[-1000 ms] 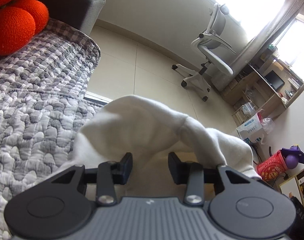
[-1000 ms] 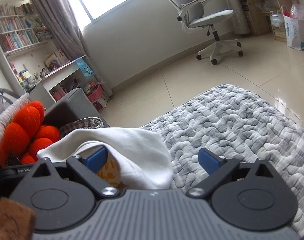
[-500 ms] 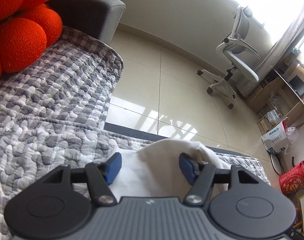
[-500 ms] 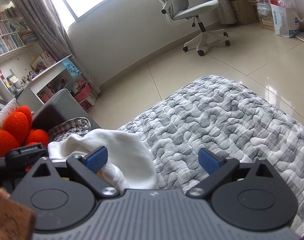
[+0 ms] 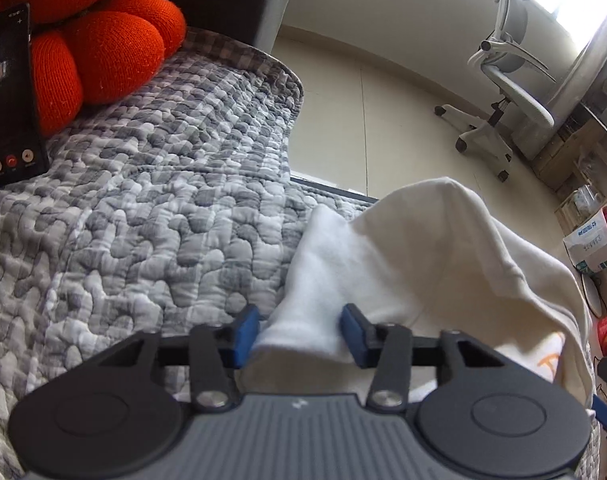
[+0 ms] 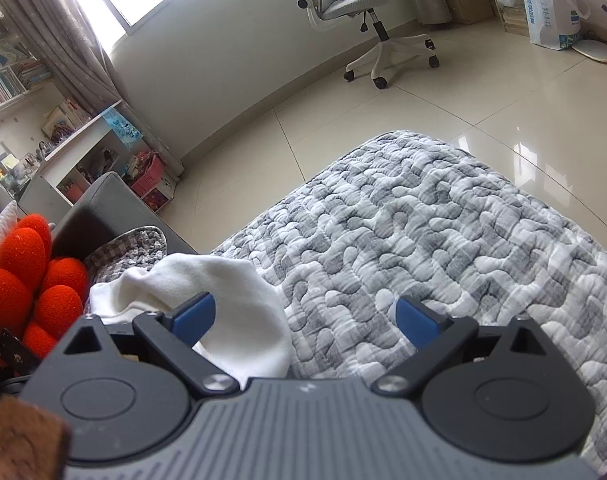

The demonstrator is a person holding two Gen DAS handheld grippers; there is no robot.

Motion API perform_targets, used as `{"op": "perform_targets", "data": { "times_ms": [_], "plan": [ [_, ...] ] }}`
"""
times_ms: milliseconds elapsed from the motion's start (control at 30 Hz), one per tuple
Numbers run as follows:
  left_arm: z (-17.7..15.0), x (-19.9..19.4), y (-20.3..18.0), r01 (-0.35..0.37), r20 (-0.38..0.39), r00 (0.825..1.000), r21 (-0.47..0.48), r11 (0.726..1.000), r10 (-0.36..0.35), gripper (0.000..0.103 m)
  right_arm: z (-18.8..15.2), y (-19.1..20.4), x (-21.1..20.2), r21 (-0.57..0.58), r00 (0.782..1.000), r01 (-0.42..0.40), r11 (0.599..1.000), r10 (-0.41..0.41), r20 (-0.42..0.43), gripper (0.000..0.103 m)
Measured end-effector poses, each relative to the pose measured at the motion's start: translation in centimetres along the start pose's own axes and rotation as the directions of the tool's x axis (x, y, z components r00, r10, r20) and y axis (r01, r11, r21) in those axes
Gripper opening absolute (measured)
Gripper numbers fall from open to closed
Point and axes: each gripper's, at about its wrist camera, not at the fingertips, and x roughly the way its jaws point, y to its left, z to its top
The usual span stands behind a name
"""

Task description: Fold clothes

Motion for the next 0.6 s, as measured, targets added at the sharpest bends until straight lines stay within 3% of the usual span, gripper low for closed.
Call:
{"op": "perform_targets", "data": {
  "times_ms": [33,200,433,600],
  "plan": [
    [-0.2,-0.6,-0.2,-0.003,0.016,1.000,-0.005,1.000,0.003,0.010,0.0,0.0,-0.1,-0.001,1.000,-0.001,1.000,0.001,-0.003,0.098],
    [-1.0,-5.9,-0.3,-0.030,0.141,0.989,-0.057,0.998,0.038,0.009,0.0,0.3,-0.6,-0.005,1.000,-0.005,1.000,0.005,-0.019,0.098],
    [-2.9,-13.8,1.2,-0.055,0.281,0.955,-0.153,0.987,0.097,0.009,-0.5,1.3,-1.1,-0.026,0.998,-0.043,0.999,0.042,-0.037,0.098],
    [-4.9,-15.2,3.4,-0.128,0.333,0.922,-0.213,0.969,0.195,0.009,-1.1,2.3,-1.3,-0.049,0.995,-0.079,0.996,0.076,-0.058,0.098]
  ]
}}
